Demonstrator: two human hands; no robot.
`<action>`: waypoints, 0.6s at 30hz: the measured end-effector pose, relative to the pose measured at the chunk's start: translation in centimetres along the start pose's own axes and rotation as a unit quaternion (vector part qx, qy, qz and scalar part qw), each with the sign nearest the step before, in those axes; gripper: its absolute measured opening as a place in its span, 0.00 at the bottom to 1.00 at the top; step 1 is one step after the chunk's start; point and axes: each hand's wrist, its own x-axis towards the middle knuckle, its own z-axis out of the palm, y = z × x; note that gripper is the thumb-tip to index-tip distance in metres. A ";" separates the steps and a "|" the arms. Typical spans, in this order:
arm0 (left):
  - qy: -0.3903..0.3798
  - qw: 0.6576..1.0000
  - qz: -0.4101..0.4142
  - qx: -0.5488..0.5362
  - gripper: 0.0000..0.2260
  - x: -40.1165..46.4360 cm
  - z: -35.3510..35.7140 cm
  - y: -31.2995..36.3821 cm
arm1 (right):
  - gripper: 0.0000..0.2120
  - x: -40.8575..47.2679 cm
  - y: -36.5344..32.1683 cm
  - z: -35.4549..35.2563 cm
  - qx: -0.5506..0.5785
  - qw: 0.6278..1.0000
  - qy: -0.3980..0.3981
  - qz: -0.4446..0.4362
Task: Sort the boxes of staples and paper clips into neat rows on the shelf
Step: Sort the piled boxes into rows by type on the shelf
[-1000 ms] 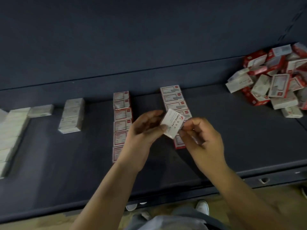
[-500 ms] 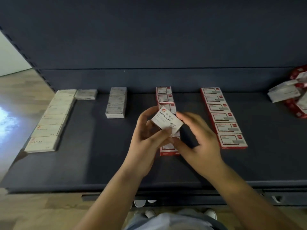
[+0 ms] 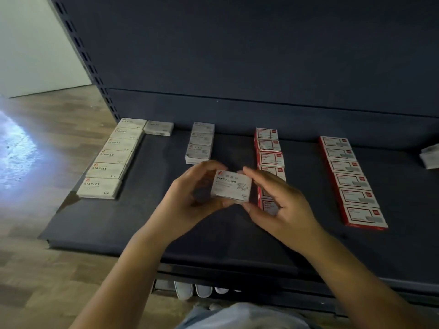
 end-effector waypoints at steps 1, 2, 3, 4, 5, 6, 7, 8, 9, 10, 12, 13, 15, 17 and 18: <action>0.002 1.000 -0.008 0.021 0.21 -0.1 -0.5 -0.5 | 0.26 0.2 0.1 0.3 -0.021 1.000 -0.012 0.003; 0.013 0.999 -0.022 0.048 0.20 -0.2 -0.8 -1.2 | 0.27 0.3 0.3 0.6 -0.047 0.999 -0.022 0.005; 0.031 0.996 -0.040 0.076 0.20 -0.2 -1.1 -1.9 | 0.27 0.5 0.4 0.9 -0.072 0.997 -0.029 0.005; 0.053 0.991 -0.061 0.106 0.20 -0.3 -1.3 -2.8 | 0.27 0.5 0.6 1.1 -0.092 0.995 -0.034 0.005; 0.075 0.983 -0.080 0.149 0.21 -0.3 -1.5 -3.8 | 0.27 0.5 0.9 1.3 -0.107 0.994 -0.037 0.007; 0.099 0.969 -0.089 0.207 0.22 -0.3 -1.7 -4.7 | 0.27 0.3 1.2 1.4 -0.118 0.992 -0.037 0.011; 0.117 0.952 -0.083 0.271 0.22 -0.2 -1.8 -5.7 | 0.26 0.1 1.4 1.5 -0.129 0.991 -0.036 0.013; 0.129 0.934 -0.069 0.325 0.22 -0.2 -1.8 -6.6 | 0.25 -0.2 1.6 1.5 -0.142 0.989 -0.037 0.014; 0.136 0.919 -0.056 0.366 0.22 -0.1 -1.8 -7.2 | 0.25 -0.4 1.7 1.5 -0.156 0.987 -0.038 0.015; 0.142 0.906 -0.048 0.397 0.21 0.0 -1.8 -7.7 | 0.24 -0.6 1.8 1.4 -0.167 0.985 -0.038 0.016; 0.153 0.883 -0.037 0.441 0.18 0.3 -1.8 -8.2 | 0.24 -0.6 1.9 1.2 -0.179 0.983 -0.035 0.019; 0.156 0.878 -0.035 0.452 0.17 0.5 -1.8 -8.3 | 0.24 -0.6 1.8 1.1 -0.180 0.983 -0.032 0.020; 0.156 0.878 -0.040 0.451 0.15 0.9 -1.9 -8.3 | 0.23 -0.4 1.8 1.0 -0.183 0.983 -0.028 0.019; 0.152 0.882 -0.042 0.444 0.14 1.3 -2.1 -8.3 | 0.23 -0.4 1.7 1.0 -0.187 0.982 -0.027 0.016; 0.151 0.882 -0.040 0.444 0.14 1.5 -2.2 -8.4 | 0.23 -0.4 1.7 1.0 -0.190 0.981 -0.029 0.017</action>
